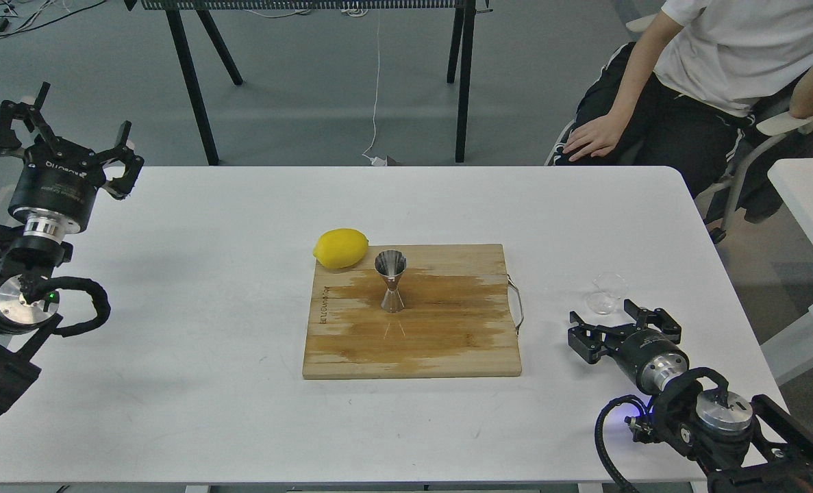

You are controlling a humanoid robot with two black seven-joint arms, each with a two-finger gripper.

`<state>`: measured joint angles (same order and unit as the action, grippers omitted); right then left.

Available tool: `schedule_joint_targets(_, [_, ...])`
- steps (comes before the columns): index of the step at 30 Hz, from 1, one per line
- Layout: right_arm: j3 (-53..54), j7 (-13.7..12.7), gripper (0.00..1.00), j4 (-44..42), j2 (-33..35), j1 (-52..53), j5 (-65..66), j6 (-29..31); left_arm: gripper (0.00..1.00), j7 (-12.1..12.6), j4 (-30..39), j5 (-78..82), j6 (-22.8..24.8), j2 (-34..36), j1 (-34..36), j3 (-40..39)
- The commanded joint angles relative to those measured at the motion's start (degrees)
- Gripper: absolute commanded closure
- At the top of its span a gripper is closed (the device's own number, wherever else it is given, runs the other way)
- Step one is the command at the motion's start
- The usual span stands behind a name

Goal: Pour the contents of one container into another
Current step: 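Reach the right gripper to the small clear glass cup, then grasp the clear glass cup with the right gripper and lift it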

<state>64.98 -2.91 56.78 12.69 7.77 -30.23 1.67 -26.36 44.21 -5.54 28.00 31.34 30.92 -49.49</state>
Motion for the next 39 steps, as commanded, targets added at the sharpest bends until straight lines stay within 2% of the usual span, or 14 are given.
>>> schedule_joint_targets(1, [0.5, 0.0, 0.0, 0.0, 0.1, 0.1, 0.0, 0.0, 0.0, -0.1, 0.1, 0.0, 0.0, 0.2, -0.2, 0.0])
schedule_joint_targets(11, [1.7, -0.1, 0.0, -2.9, 0.1, 0.9, 0.0, 0.6, 0.0, -0.1, 0.1, 0.0, 0.0, 0.1, -0.2, -0.1])
schedule_joint_targets(17, [1.6, -0.1, 0.03, -8.6, -0.2, 5.1, 0.1, 0.9, 0.0, -0.1, 0.1, 0.0, 0.0, 0.2, -0.2, 0.0])
schedule_joint_targets(23, [1.0, -0.3, 0.1, -9.7, -1.0, 6.1, 0.1, 3.8, 0.0, -0.1, 0.1, 0.0, 0.0, 0.1, -0.2, 0.0])
schedule_joint_targets(28, [0.3, -0.3, 0.18, -10.3, -2.0, 7.1, 0.3, 4.0, 0.0, -0.1, 0.1, 0.0, 0.0, 0.0, 0.0, -0.1])
schedule_joint_targets(35, [0.3, -0.4, 0.38, -13.3, -3.1, 8.5, 0.3, 4.0, 0.0, -0.1, 0.0, 0.0, 0.0, 0.0, 0.0, 0.0])
schedule_joint_targets(39, [0.2, -0.4, 0.42, -13.5, -3.4, 8.7, 0.3, 4.0, 0.0, -0.1, 0.0, 0.0, 0.0, 0.0, 0.0, 0.0])
